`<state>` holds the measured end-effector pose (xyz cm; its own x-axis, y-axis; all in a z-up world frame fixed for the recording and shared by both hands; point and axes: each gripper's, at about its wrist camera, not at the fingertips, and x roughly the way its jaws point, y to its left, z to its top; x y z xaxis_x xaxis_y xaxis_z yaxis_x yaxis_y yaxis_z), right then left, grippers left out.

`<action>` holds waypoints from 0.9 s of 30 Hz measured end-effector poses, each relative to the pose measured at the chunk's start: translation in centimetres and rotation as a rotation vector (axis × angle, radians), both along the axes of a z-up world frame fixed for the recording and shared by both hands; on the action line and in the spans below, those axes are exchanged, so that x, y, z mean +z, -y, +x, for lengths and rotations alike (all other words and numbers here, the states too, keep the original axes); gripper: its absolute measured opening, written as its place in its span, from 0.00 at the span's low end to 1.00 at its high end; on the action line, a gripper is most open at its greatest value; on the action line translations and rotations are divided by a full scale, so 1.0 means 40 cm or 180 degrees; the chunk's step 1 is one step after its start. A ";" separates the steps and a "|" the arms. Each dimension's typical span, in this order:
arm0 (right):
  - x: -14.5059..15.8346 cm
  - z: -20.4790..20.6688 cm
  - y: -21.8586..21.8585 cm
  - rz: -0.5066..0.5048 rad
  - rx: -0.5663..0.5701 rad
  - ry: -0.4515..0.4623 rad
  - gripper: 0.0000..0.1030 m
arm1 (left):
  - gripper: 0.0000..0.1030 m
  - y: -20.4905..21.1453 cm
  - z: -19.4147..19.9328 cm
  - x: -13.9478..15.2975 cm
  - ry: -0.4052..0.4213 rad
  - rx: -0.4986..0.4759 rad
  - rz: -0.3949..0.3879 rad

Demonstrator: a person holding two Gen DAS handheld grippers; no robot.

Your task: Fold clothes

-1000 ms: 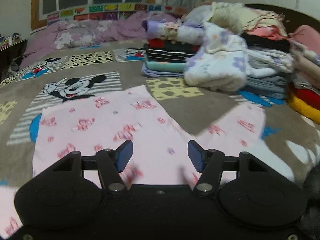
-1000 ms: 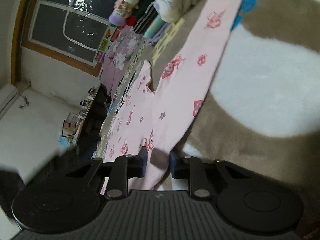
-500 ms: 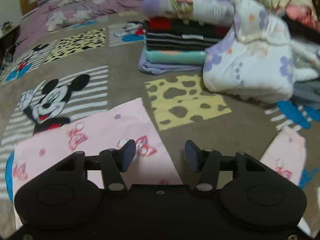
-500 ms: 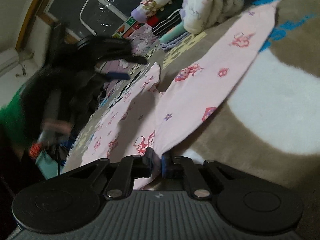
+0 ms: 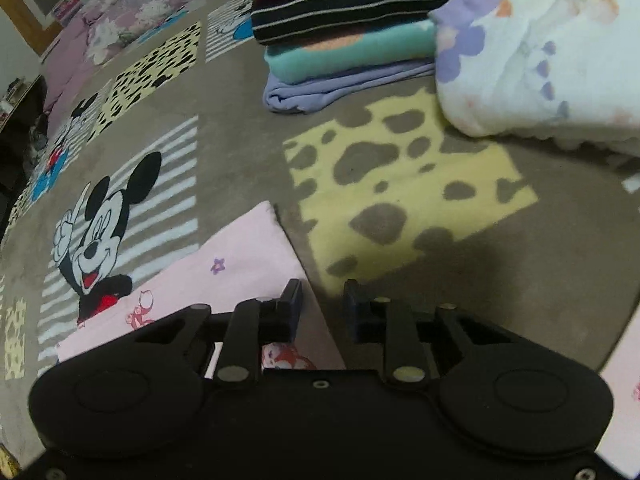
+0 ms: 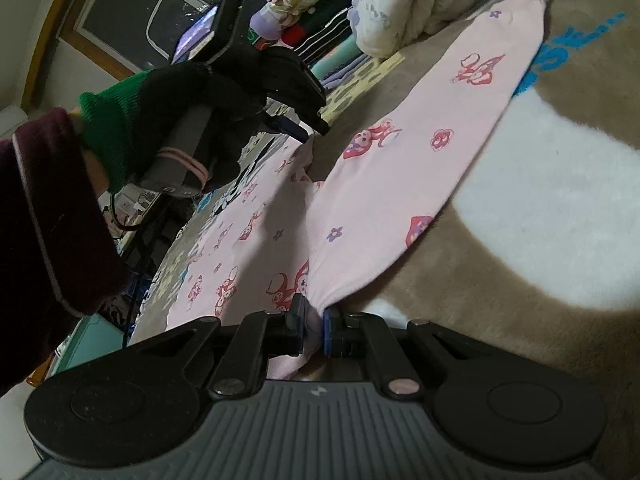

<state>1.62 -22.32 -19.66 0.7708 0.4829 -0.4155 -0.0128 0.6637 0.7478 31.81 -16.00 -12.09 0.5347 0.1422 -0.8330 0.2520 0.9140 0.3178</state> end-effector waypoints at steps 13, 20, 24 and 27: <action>0.021 -0.016 0.001 -0.0124 -0.0001 0.0110 0.10 | 0.04 -0.017 0.022 0.016 0.0041 0.0011 0.0095; 0.055 -0.040 -0.010 -0.0456 -0.0006 0.0365 0.11 | 0.04 -0.121 -0.001 0.085 0.0222 0.0121 -0.0530; 0.081 -0.054 -0.035 -0.0813 0.0041 0.0598 0.11 | 0.03 -0.185 -0.012 0.106 0.0312 0.0156 -0.0828; 0.111 -0.074 -0.084 -0.1288 0.0189 0.0923 0.11 | 0.03 -0.237 -0.020 0.117 0.0381 0.0177 -0.1101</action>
